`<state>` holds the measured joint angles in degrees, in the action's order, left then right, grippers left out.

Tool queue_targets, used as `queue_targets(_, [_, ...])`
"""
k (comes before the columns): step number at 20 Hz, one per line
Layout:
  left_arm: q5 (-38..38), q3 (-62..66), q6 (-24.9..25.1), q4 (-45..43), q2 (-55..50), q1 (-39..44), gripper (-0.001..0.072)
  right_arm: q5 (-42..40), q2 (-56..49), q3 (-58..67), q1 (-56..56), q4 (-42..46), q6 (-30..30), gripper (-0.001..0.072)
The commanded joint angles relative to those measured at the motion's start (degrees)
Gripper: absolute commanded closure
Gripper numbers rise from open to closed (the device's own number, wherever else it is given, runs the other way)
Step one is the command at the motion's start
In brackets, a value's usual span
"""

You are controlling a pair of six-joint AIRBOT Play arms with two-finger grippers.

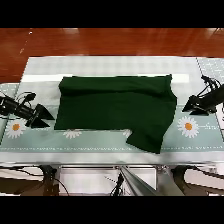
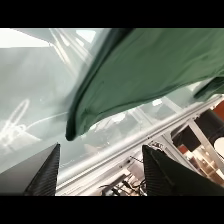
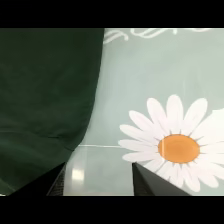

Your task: Fold the shirts.

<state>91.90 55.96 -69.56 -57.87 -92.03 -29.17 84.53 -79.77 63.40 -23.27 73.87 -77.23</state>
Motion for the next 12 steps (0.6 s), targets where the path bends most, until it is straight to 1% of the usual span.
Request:
queue_targets(1, [-4.5,-4.1,0.5,0.4,0.3,1.1,0.0098,-3.0,3.0,-3.6,-0.6,-3.2,1.5,0.0202])
queue_targets(3, [-7.8,-4.4,0.5,1.8,0.3,3.1,0.0098,-3.9,3.8,-3.6,-0.6,-5.2,1.4,0.0203])
queue_targets(5, [-11.0,-4.4,0.5,4.8,0.3,5.8,0.0131,-4.7,4.8,-3.6,-0.6,-6.4,1.4,0.0203])
queue_targets(7, [-12.0,-4.4,0.5,6.7,0.3,8.6,0.0542,-5.2,5.6,-3.6,-0.6,-6.5,1.4,0.0203])
queue_targets(8, [-11.9,-4.4,1.0,6.9,0.3,10.0,0.0624,-5.1,5.7,-3.6,-0.6,-6.4,1.4,0.0203])
queue_targets(9, [-11.8,-4.4,1.6,6.9,0.3,10.9,0.0683,-4.8,5.7,-3.6,-0.6,-5.9,1.4,0.0203])
queue_targets(10, [-11.7,-4.4,1.6,6.9,0.3,11.3,0.0683,-4.3,5.7,-3.8,-0.6,-4.4,1.4,0.0203])
queue_targets(12, [-10.4,-4.4,1.6,6.9,0.3,11.0,0.0683,-3.5,6.4,-5.7,-0.6,1.6,0.9,0.0203])
